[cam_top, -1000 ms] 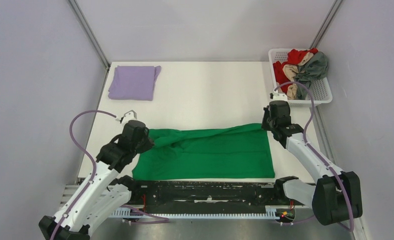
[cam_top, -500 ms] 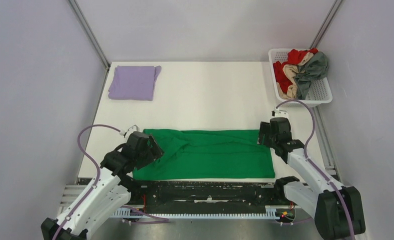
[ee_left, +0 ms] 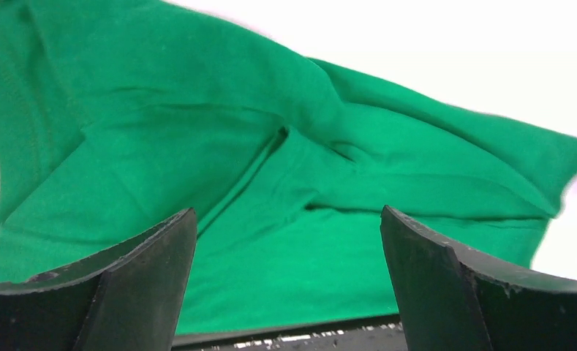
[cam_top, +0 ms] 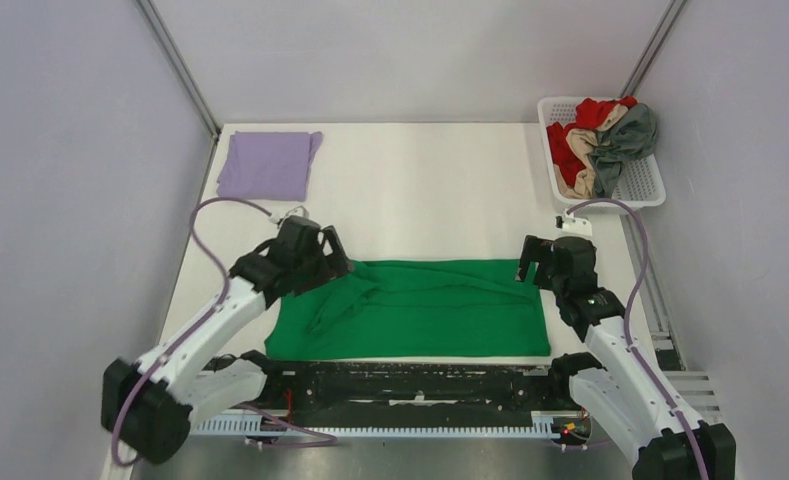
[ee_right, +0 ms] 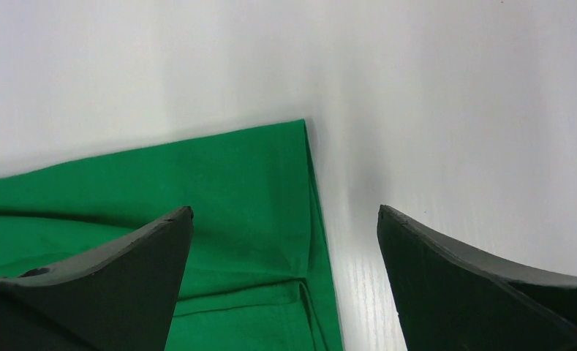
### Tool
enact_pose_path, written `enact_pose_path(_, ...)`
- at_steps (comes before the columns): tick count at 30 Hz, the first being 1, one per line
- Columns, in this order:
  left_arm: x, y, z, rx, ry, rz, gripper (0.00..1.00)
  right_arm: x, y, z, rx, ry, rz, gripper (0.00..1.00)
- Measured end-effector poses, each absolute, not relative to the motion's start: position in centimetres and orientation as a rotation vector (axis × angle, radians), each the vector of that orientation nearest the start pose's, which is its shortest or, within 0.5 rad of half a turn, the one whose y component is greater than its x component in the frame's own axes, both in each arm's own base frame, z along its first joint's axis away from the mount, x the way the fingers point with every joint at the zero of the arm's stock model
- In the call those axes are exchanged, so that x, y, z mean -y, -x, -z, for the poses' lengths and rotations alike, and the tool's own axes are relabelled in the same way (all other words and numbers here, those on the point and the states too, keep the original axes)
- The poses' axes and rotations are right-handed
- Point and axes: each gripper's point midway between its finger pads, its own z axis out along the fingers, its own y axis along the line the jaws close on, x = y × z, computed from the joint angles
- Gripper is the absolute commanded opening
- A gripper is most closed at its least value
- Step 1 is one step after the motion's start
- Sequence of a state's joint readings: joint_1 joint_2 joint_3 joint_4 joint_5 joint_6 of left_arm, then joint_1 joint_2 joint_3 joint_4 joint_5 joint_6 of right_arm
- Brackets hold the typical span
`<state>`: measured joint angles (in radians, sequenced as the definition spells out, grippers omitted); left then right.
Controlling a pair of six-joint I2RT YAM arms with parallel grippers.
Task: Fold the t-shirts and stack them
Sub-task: Fold the other side of the tshirt into a rectangle
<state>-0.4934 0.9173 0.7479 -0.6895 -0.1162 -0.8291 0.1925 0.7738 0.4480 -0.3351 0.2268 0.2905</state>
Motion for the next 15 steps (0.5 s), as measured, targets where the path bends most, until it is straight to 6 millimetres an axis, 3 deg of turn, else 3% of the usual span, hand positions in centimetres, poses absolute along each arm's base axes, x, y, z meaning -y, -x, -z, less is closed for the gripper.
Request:
enact_pose_path(3, 13.9, -23.5, -9.7, -2.543, 0.425, 0.373, 1.0, -2.5, -25.4, -9.5, -2.197, -0.201, -0.038, 0.98)
enact_pose_path(6, 14.4, -23.7, -7.6, -2.612, 0.4, 0.343, 1.0, -2.9, -25.4, -9.7, -2.193, -0.18, -0.06, 0.98)
enact_pose_path(15, 15.8, -23.5, -5.5, -2.644, 0.342, 0.427, 1.0, -3.4, -25.4, -10.0, -2.185, -0.153, -0.089, 0.98)
